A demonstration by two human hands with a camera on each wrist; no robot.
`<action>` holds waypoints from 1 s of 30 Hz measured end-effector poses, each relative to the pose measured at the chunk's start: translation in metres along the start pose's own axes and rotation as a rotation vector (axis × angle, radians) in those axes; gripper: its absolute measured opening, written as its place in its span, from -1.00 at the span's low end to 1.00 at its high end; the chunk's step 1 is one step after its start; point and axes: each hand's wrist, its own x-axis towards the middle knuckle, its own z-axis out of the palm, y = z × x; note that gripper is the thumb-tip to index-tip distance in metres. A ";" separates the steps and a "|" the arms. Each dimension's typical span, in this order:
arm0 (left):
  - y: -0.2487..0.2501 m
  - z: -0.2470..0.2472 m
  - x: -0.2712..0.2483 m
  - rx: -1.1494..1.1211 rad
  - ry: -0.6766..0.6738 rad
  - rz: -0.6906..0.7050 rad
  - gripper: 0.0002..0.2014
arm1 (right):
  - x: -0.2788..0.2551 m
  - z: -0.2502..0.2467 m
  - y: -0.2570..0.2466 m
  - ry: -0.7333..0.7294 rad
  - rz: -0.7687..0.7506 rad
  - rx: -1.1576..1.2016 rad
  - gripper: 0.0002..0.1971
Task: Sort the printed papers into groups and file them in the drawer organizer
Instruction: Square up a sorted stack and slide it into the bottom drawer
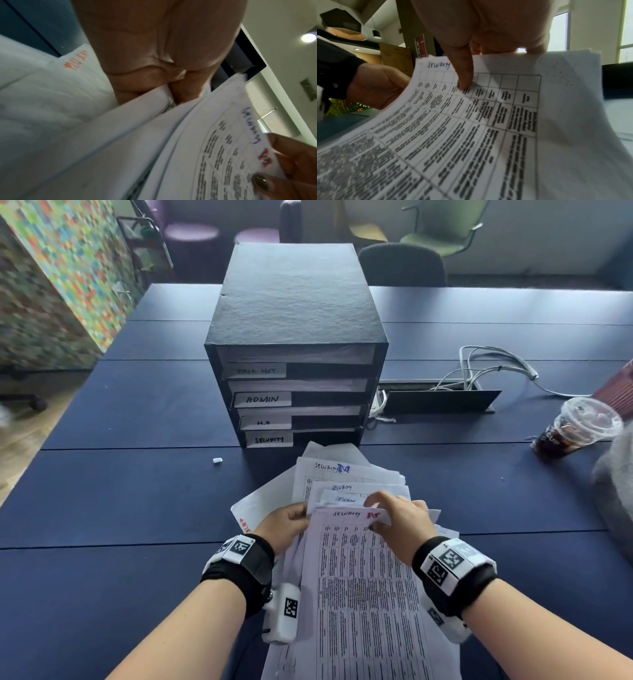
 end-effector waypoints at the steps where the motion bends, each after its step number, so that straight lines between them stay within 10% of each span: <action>1: 0.000 0.000 0.000 -0.008 0.006 0.008 -0.78 | 0.002 -0.001 0.000 -0.012 0.019 0.014 -0.70; 16: 0.007 -0.002 -0.008 0.185 0.021 0.097 -0.72 | 0.009 -0.008 -0.009 -0.002 -0.042 0.060 -0.86; 22: 0.010 -0.001 -0.008 0.103 -0.061 0.094 -0.64 | 0.024 -0.018 -0.007 0.043 -0.099 -0.025 -0.54; 30: 0.009 0.002 -0.012 0.024 0.057 0.063 -0.20 | 0.020 -0.011 -0.001 0.120 -0.137 -0.122 -0.77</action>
